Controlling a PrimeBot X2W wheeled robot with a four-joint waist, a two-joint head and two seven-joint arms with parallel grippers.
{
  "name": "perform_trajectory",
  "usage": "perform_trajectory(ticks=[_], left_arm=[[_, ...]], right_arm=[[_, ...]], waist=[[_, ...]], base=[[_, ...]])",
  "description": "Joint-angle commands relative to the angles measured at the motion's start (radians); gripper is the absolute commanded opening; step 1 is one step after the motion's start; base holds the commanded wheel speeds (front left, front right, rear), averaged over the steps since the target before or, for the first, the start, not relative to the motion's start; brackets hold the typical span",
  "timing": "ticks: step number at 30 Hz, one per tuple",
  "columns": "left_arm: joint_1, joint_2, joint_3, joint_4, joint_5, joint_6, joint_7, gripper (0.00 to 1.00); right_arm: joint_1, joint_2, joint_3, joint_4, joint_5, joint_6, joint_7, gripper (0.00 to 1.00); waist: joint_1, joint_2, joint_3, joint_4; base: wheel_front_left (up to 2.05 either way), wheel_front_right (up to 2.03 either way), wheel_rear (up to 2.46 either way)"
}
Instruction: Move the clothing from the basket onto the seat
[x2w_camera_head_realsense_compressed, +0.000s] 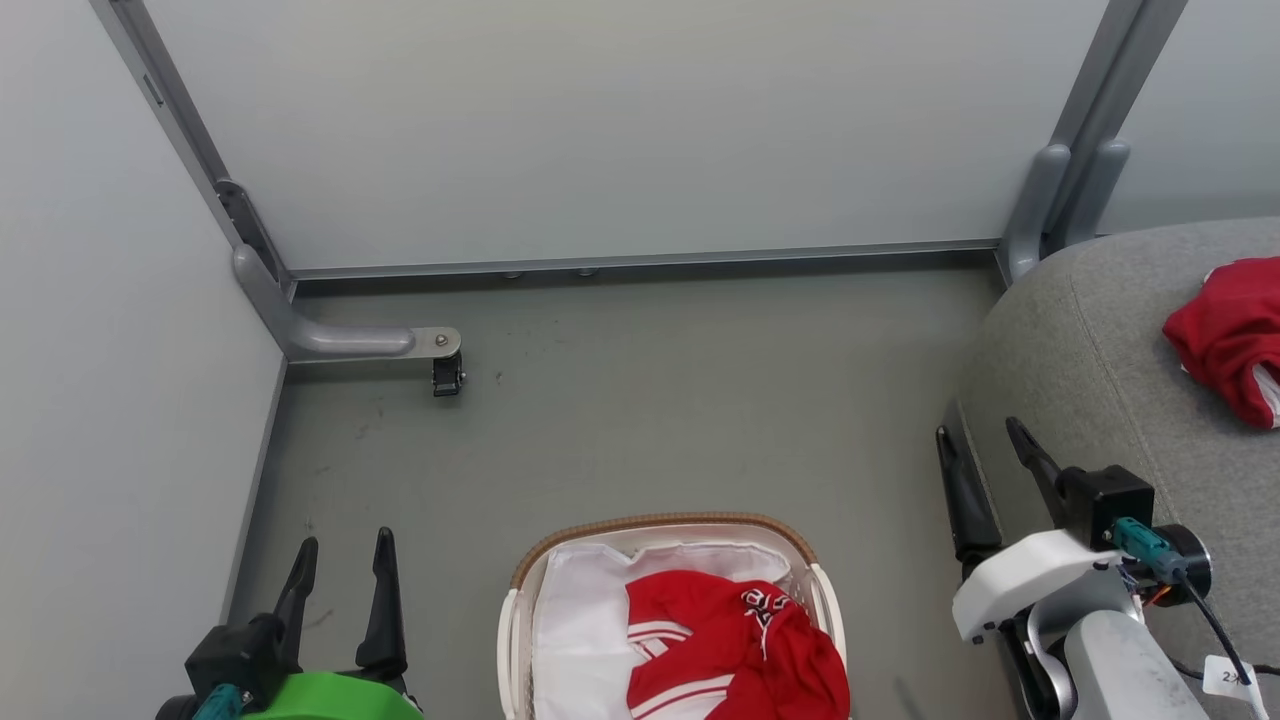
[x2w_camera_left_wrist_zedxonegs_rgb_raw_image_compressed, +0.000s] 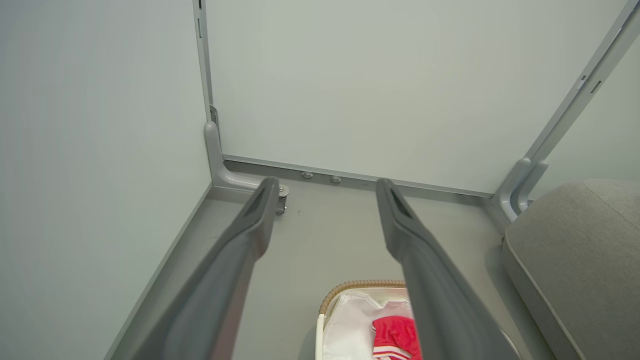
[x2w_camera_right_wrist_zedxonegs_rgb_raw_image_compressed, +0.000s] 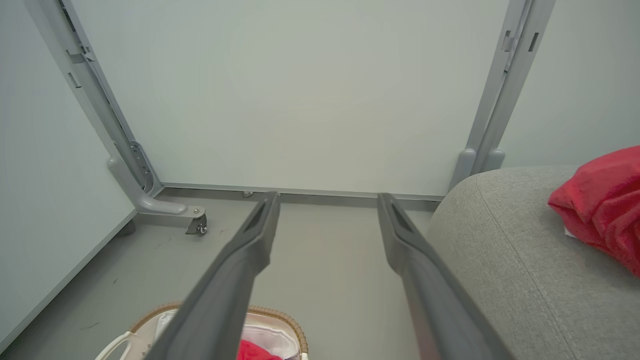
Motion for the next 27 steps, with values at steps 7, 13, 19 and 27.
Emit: perform_trajectory(ticks=[7,13,19,27], left_arm=[[0.027,-0.002,0.011,-0.001,-0.001,-0.003,-0.001,1.00],[0.027,-0.003,0.011,0.004,-0.002,-0.003,-0.001,1.00],[0.020,-0.004,0.007,0.009,-0.004,-0.003,-0.001,1.00],[0.019,-0.004,0.007,0.007,-0.004,-0.003,-0.001,1.00]], right_arm=[[0.059,-0.004,0.041,-0.015,0.041,-0.001,-0.005,1.00],[0.069,-0.004,0.062,-0.017,0.051,-0.001,-0.005,1.00],[0.074,-0.003,0.074,-0.016,0.060,-0.001,-0.005,1.00],[0.074,-0.003,0.080,-0.020,0.070,-0.001,-0.005,1.00]], waist=[[0.0001,0.0000,-0.011,-0.006],[0.0001,0.0000,-0.013,-0.010],[0.0001,0.0000,-0.015,-0.011],[0.0001,0.0000,-0.011,-0.016]], base=[[0.00,0.00,0.00],[0.00,0.00,0.00],[0.00,0.00,0.00],[0.00,0.00,0.00]])
